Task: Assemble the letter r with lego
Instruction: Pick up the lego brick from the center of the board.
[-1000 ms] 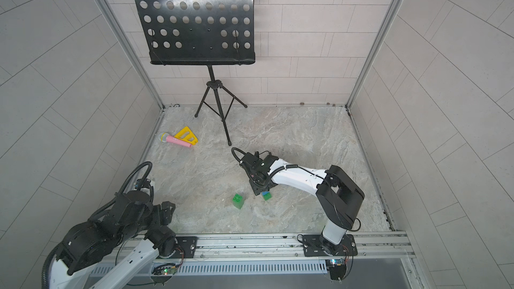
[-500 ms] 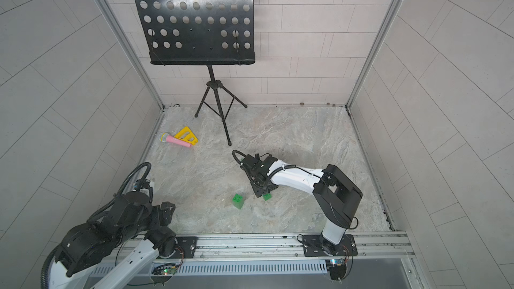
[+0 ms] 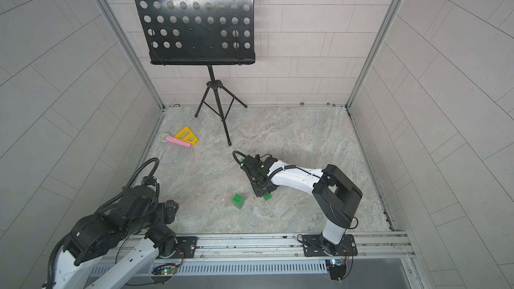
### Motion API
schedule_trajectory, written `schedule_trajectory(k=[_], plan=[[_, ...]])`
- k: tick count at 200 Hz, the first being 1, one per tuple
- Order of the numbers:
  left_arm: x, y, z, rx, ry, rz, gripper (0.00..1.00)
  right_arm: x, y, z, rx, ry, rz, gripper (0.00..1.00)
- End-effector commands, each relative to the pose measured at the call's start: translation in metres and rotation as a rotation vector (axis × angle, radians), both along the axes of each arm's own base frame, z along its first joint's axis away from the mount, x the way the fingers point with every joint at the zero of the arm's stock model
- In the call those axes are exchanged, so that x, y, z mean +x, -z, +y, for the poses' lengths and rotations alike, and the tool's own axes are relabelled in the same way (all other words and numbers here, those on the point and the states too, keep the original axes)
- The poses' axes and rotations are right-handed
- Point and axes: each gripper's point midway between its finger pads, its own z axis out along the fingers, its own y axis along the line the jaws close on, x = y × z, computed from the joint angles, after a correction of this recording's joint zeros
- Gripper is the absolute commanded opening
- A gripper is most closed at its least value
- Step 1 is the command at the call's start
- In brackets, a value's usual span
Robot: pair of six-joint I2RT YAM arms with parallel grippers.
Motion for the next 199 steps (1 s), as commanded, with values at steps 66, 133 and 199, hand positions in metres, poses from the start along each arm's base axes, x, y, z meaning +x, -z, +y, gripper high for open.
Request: schedule_trajectory(k=[66,133,199], plan=[[-0.003,0.017,-0.027,-0.098,0.036,0.119,0.91,-0.003,0.000,-0.006,-0.010,0.005,0.004,0.43],[-0.007,0.022,-0.048,-0.133,0.139,0.206,0.91,-0.003,0.002,-0.005,-0.014,-0.001,0.012,0.43],[-0.010,0.033,-0.052,-0.140,0.161,0.245,0.91,-0.004,0.003,-0.005,-0.014,-0.006,0.018,0.25]])
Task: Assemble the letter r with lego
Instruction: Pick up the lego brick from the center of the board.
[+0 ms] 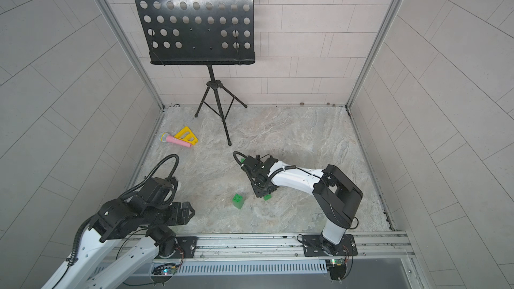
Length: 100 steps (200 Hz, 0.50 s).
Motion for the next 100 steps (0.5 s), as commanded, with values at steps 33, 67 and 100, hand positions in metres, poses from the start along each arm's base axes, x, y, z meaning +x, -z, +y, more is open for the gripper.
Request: schedule_trajectory(k=[33,67,100], plan=[[0.000,0.004,-0.006,-0.026,0.022,0.011,0.91,0.000,-0.005,-0.004,0.015,0.001,-0.031,0.02],[0.001,0.002,-0.021,-0.107,0.026,0.018,0.91,0.001,-0.023,-0.002,0.083,-0.030,-0.196,0.00],[0.006,-0.003,-0.033,-0.165,0.031,0.015,0.91,-0.004,-0.023,-0.012,0.185,-0.009,-0.354,0.00]])
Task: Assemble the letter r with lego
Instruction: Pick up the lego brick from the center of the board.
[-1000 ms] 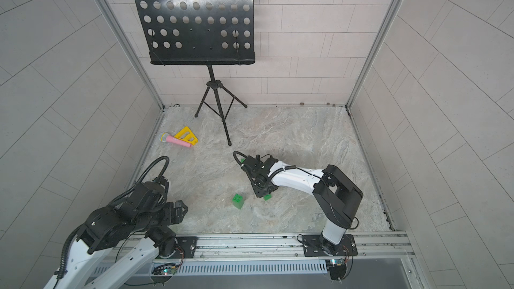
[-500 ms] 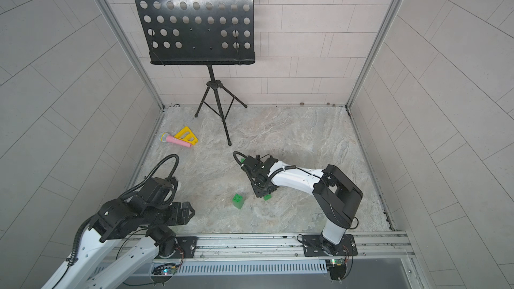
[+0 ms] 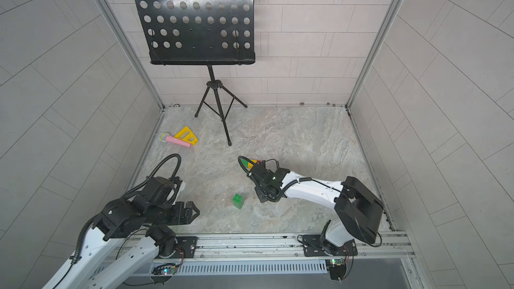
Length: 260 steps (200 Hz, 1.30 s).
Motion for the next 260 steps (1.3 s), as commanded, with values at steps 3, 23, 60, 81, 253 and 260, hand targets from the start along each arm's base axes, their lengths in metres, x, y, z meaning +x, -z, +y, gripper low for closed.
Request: schedule_trajectory(k=[3,23,60,81,253,260], plan=[[0.005,-0.004,-0.012,-0.057,0.004,-0.002,0.91,0.009,-0.005,-0.004,0.092,0.038,-0.162,0.00],[0.007,-0.005,-0.014,-0.059,0.004,0.003,0.91,0.002,0.005,-0.017,0.144,0.059,-0.212,0.00],[0.011,-0.007,-0.015,-0.059,-0.005,0.001,0.91,-0.006,0.019,-0.031,0.149,0.090,-0.250,0.00],[0.012,-0.005,-0.014,-0.058,-0.022,0.000,0.91,-0.010,0.030,-0.034,0.113,0.093,-0.249,0.00],[0.079,-0.033,-0.060,-0.169,-0.079,-0.049,0.83,-0.043,-0.079,0.033,0.219,-0.388,-0.235,0.00],[0.082,-0.035,-0.064,-0.198,-0.096,-0.045,0.82,-0.045,-0.080,0.035,0.228,-0.393,-0.232,0.00]])
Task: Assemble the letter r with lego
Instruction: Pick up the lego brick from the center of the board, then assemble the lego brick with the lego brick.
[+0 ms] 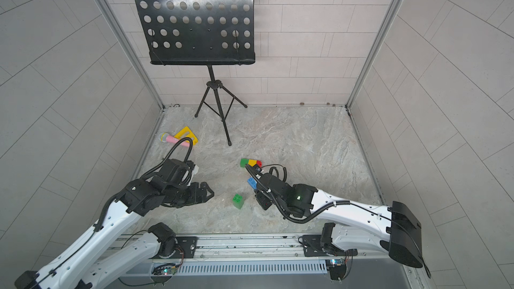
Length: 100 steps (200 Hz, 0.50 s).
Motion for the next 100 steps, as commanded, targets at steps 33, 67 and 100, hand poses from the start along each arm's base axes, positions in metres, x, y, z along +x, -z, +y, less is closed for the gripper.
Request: schedule_trajectory(k=[33,67,100], plan=[[0.030,-0.024,-0.036,-0.225,-0.078,-0.039,0.72,-0.029,0.011,0.009,-0.057,-0.160,0.074,0.00],[0.034,-0.020,-0.051,-0.314,-0.092,0.005,0.69,-0.035,0.009,0.021,-0.067,-0.194,0.066,0.00],[0.031,-0.017,-0.061,-0.343,-0.059,0.056,0.63,-0.032,0.003,0.033,-0.074,-0.206,0.060,0.00]])
